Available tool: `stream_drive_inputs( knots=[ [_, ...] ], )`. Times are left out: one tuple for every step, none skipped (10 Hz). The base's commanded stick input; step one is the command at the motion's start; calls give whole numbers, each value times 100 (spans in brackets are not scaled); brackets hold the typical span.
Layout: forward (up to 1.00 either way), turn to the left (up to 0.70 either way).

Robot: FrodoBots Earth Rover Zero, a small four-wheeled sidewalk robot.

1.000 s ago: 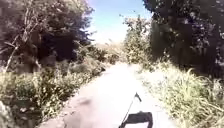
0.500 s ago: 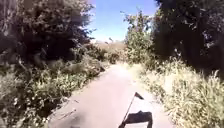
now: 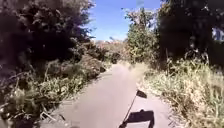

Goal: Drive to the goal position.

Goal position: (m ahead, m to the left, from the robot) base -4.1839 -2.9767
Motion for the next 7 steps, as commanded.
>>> stream_drive_inputs(
  knots=[
    [100, -3],
    [100, -40],
    [100, -40],
    [100, -31],
    [100, -19],
    [100, -1],
    [100, 4]
  ],
)
